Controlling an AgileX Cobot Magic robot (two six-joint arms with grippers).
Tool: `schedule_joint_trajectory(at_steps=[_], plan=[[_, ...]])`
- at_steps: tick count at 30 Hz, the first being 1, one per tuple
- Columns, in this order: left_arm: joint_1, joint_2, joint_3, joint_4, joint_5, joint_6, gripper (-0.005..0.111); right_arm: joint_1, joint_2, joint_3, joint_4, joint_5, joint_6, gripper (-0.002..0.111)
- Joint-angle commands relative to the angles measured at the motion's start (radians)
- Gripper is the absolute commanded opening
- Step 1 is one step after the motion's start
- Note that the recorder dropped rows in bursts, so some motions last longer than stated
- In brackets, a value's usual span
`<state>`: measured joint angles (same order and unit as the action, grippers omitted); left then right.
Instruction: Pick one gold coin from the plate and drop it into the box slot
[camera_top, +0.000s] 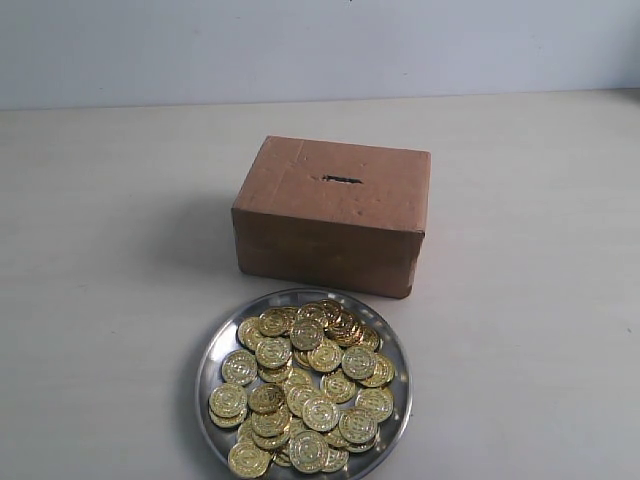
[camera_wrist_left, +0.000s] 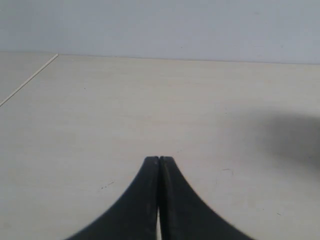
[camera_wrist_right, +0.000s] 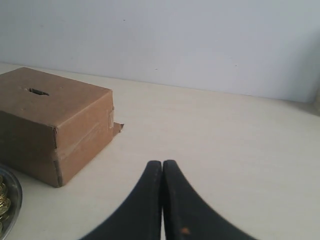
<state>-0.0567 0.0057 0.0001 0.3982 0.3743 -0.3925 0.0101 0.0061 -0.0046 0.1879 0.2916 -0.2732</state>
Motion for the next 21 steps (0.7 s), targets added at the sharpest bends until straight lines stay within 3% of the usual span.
schedule_joint_trajectory(at_steps=[1,6,12,21], plan=[[0.002,-0.006,0.0,-0.009,0.005,0.0,0.0,0.017,-0.006,0.005,-0.053,-0.016,-0.011,0.0],[0.002,-0.006,0.0,-0.009,0.005,0.0,0.0,0.089,-0.006,0.005,-0.07,-0.016,0.021,0.0],[0.002,-0.006,0.0,-0.009,0.005,0.0,0.0,0.089,-0.006,0.005,-0.158,-0.016,0.332,0.0],[0.002,-0.006,0.0,-0.009,0.005,0.0,0.0,0.053,-0.006,0.005,-0.163,-0.008,0.286,0.0]])
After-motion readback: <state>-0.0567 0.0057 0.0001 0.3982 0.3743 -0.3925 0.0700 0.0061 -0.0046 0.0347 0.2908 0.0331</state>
